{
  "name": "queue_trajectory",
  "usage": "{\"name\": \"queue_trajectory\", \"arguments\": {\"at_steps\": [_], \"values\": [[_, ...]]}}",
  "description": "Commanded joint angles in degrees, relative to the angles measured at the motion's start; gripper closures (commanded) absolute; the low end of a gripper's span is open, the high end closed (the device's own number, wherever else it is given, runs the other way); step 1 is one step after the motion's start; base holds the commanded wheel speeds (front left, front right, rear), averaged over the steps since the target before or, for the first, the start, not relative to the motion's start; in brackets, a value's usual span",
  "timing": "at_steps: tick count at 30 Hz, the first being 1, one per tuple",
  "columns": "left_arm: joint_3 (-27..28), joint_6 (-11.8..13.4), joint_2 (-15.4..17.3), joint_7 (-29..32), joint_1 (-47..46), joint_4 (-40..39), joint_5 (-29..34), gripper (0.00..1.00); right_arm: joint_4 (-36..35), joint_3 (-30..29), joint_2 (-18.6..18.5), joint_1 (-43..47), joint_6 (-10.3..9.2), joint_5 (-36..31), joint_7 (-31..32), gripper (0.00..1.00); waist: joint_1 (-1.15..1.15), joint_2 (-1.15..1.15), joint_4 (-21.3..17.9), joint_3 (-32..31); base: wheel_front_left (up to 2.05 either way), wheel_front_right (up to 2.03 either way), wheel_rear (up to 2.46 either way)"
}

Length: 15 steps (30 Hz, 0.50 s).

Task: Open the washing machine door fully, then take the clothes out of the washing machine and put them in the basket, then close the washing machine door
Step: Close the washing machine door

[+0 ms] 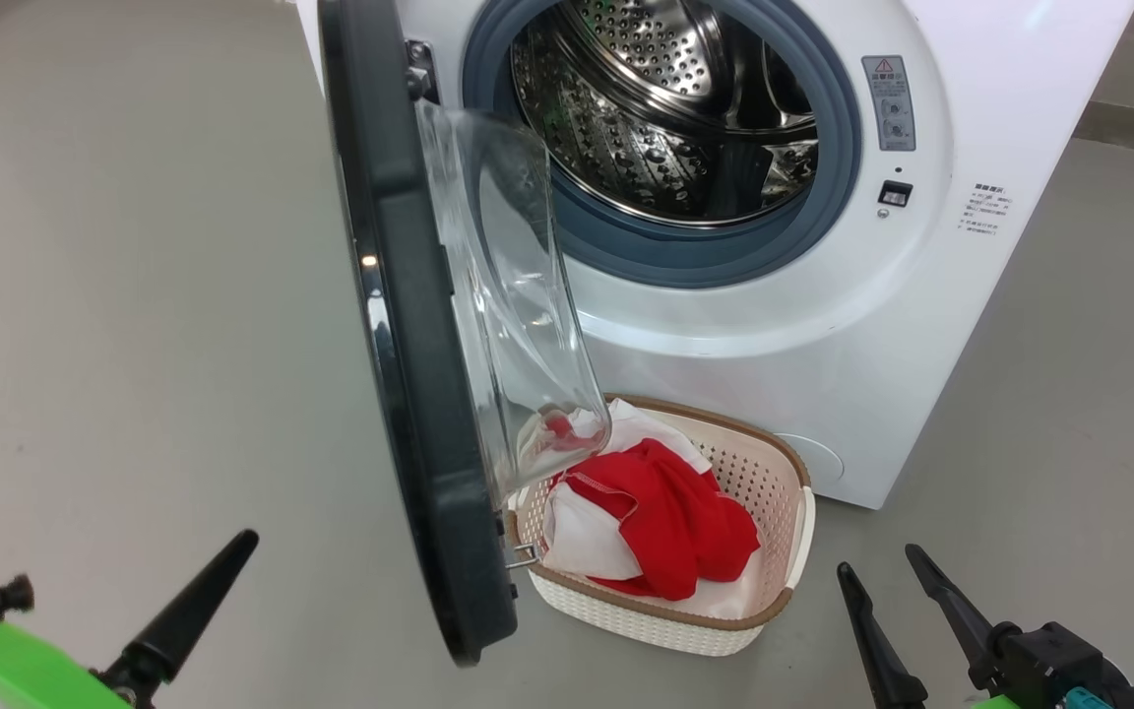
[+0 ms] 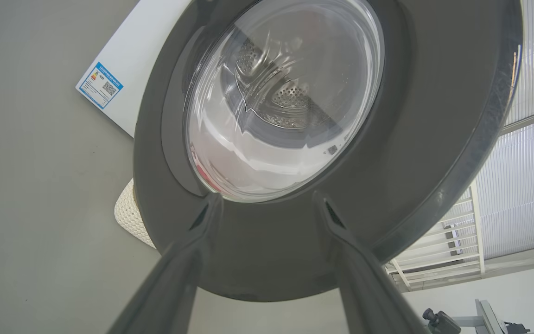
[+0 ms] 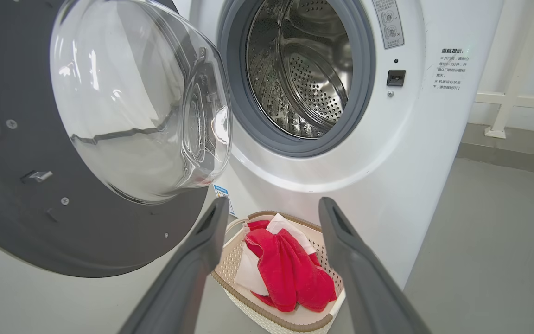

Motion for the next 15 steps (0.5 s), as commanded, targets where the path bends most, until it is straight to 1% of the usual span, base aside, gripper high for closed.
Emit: {"name": "queue_trajectory", "arguments": {"at_steps": [1,6,15], "values": [[2.4,-0.4,1.5,-1.0,-1.2,-0.7,-0.2,0.0,-1.2,1.2,-0.7,-1.0,0.43,0.5,-0.4,0.0,0.0,0.0,0.0,-0.1,0.0,0.0,0.0],[2.0,-0.4,-0.2,-6.0,1.3,1.6,-0.4,0.0,-1.0,1.4,-0.9,-1.0,0.43,0.6,-0.4,0.0,0.0,0.0,0.1,-0.3,0.0,0.0,0.0],[0.4,-0.4,-1.1,-14.5,4.2,5.0,0.7,0.0,-0.7,1.2,-1.1,-0.7,0.43,0.8,-0.4,0.0,0.0,0.0,0.1,-0.6,0.0,0.0,0.0]]}}
